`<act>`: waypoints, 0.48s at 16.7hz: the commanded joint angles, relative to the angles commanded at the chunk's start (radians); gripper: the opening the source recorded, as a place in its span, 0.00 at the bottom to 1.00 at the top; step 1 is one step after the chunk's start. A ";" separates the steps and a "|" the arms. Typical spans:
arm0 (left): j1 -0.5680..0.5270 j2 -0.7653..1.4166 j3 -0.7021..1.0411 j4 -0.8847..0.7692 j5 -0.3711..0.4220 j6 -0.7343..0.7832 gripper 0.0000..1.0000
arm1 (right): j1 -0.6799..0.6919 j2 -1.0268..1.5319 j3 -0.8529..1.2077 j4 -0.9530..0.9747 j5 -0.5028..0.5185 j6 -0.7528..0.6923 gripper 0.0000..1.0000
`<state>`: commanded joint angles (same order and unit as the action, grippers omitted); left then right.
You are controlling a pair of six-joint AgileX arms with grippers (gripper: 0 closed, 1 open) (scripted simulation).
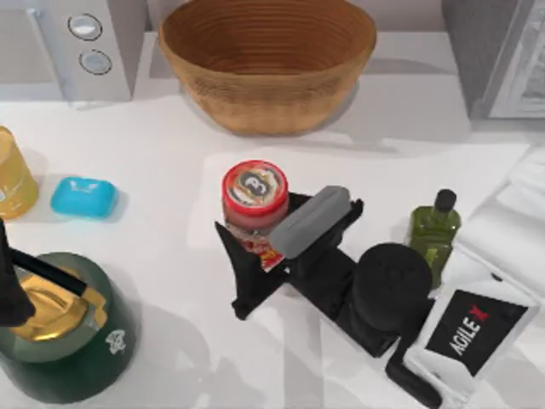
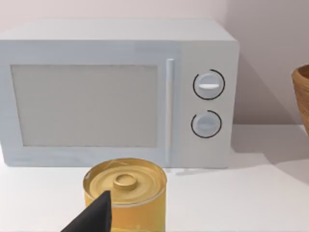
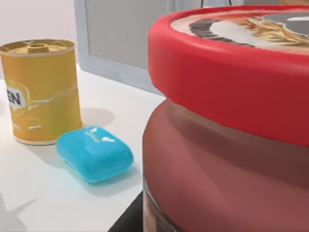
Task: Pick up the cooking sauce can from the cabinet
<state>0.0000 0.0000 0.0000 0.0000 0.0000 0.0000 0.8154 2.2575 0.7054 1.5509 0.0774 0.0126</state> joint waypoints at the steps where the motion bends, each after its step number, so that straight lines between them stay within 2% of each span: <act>1: 0.000 0.000 0.000 0.000 0.000 0.000 1.00 | -0.001 0.003 0.003 -0.002 0.000 0.000 0.00; 4: 0.000 0.000 0.000 0.000 0.000 0.000 1.00 | -0.001 0.003 0.003 -0.002 0.000 0.000 0.00; 8: 0.000 0.000 0.000 0.000 0.000 0.000 1.00 | -0.001 0.003 0.003 -0.002 0.000 0.000 0.30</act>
<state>0.0000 0.0000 0.0000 0.0000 0.0000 0.0000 0.8145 2.2608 0.7088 1.5490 0.0773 0.0123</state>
